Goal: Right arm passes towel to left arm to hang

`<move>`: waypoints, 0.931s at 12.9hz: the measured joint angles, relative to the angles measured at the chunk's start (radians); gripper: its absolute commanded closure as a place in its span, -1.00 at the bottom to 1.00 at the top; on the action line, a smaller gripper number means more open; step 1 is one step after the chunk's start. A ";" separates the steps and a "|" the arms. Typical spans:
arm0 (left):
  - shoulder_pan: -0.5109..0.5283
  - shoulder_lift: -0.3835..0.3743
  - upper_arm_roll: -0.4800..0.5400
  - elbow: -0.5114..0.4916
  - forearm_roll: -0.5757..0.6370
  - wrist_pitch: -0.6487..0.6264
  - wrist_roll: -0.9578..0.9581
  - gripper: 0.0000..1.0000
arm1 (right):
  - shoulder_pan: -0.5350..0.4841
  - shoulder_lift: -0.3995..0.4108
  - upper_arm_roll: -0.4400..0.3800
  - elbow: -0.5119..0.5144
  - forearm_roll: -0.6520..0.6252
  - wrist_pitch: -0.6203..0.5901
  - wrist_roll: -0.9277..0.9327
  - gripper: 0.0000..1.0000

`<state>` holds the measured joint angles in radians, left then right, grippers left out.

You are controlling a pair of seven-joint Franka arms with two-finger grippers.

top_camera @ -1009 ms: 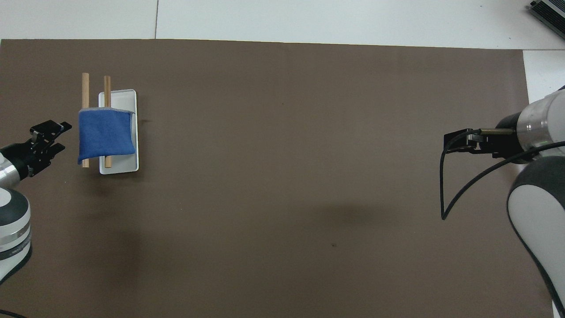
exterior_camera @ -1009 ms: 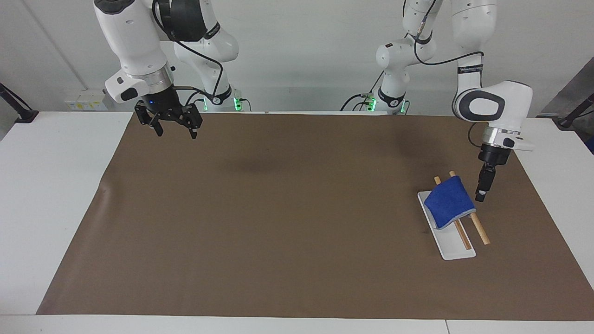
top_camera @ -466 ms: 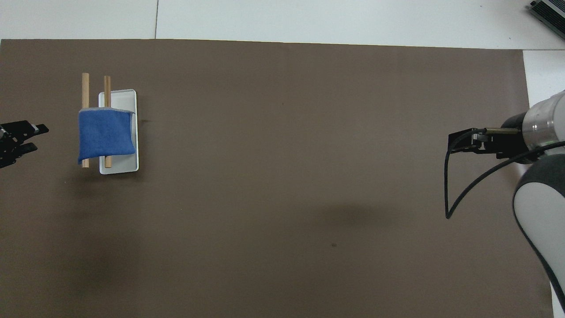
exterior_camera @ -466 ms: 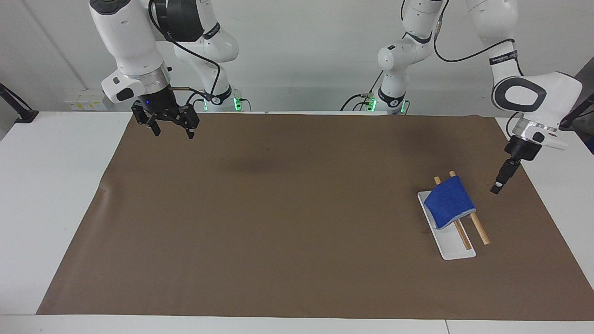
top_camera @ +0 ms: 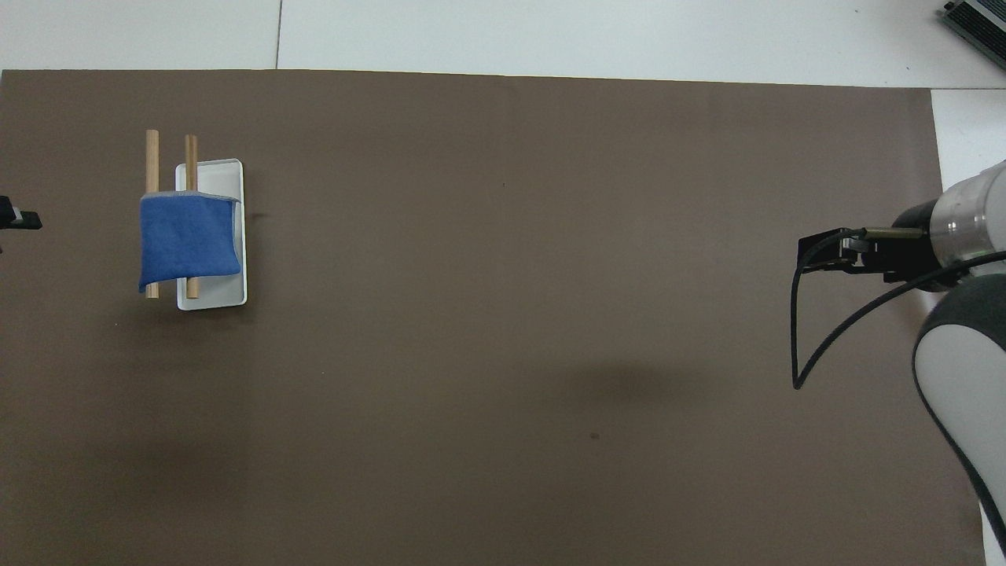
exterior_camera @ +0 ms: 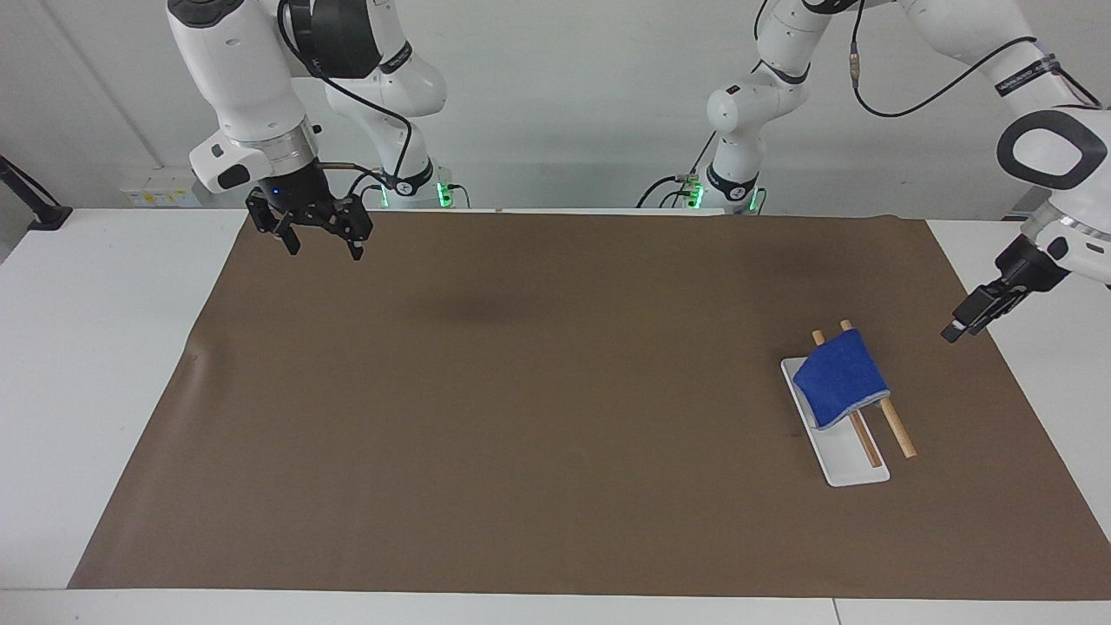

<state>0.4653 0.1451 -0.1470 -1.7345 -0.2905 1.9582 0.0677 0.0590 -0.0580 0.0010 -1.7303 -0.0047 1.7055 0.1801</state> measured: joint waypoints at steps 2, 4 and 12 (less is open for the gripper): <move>-0.006 0.013 -0.012 0.080 0.052 -0.100 -0.030 -0.51 | 0.000 0.000 0.000 0.000 0.000 0.000 0.000 -1.00; -0.046 0.014 -0.018 0.129 0.115 -0.181 -0.035 -0.51 | 0.000 0.000 0.000 0.000 0.000 0.000 0.000 -1.00; -0.289 0.013 -0.023 0.251 0.223 -0.359 -0.202 -0.51 | 0.000 0.000 0.000 0.000 0.000 0.000 0.000 -1.00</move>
<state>0.1766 0.1585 -0.1699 -1.4834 -0.0675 1.5995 -0.1340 0.0590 -0.0580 0.0010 -1.7303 -0.0047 1.7055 0.1801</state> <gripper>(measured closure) 0.242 0.000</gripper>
